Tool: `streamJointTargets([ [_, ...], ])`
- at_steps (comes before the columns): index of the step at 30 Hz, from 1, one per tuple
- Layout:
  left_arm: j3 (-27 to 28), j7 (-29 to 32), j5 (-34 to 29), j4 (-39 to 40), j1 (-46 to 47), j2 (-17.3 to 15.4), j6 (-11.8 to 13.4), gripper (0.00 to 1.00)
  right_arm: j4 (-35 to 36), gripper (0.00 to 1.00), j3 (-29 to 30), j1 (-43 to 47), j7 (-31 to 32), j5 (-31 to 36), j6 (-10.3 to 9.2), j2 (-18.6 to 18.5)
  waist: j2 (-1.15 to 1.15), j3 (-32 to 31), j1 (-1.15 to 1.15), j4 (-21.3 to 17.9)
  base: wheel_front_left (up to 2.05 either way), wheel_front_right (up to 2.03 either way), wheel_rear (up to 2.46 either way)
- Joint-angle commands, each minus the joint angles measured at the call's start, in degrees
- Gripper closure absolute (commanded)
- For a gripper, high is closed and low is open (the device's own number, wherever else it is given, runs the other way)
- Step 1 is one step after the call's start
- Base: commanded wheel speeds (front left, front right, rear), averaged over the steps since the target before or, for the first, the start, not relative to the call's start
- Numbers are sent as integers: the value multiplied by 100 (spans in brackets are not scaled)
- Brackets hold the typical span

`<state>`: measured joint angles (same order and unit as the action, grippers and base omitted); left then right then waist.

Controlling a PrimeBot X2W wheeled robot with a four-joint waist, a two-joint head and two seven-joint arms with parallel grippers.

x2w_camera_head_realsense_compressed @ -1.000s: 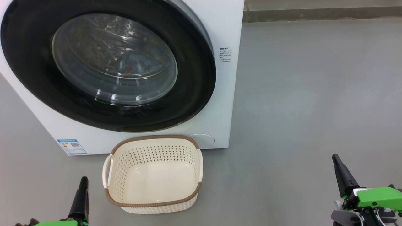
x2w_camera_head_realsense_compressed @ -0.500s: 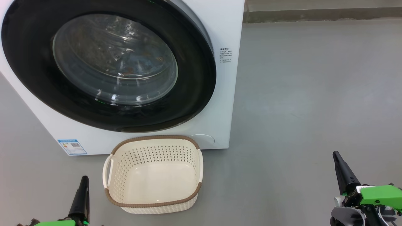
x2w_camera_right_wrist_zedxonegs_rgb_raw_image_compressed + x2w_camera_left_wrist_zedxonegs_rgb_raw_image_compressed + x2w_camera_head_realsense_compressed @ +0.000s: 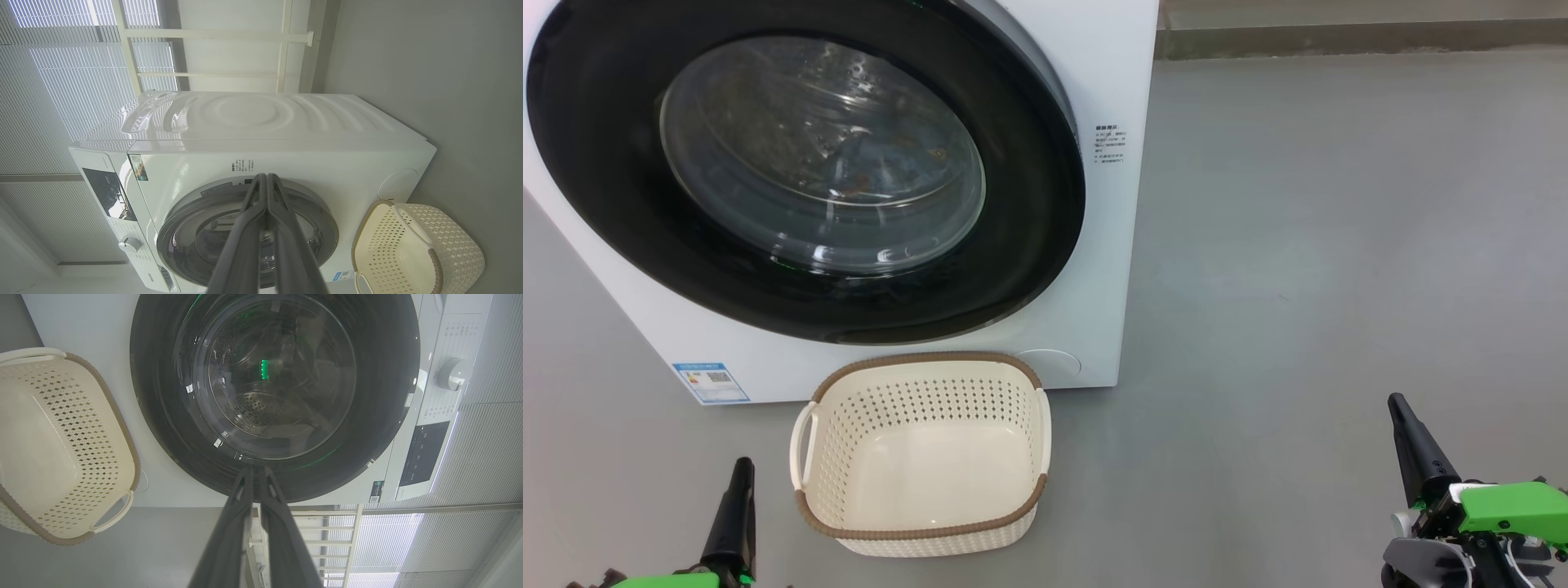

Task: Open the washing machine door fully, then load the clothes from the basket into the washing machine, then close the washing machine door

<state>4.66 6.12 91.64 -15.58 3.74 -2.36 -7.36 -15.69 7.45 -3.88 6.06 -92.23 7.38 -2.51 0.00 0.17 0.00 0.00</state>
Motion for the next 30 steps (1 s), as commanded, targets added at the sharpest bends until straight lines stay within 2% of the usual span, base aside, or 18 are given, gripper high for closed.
streamJointTargets([
  [1, 188, 38, 51, 154, 246, -52, -13, 100, 167, 100, -110, -230, 29, -8, 11, -53, 0, 0, 0, 0, 0, 0, 0],
  [30, 187, 37, 51, 154, 246, -52, -13, 100, 166, 100, -102, -231, 36, -1, 11, -47, 0, 0, 0, 0, 0, 0, 0],
])
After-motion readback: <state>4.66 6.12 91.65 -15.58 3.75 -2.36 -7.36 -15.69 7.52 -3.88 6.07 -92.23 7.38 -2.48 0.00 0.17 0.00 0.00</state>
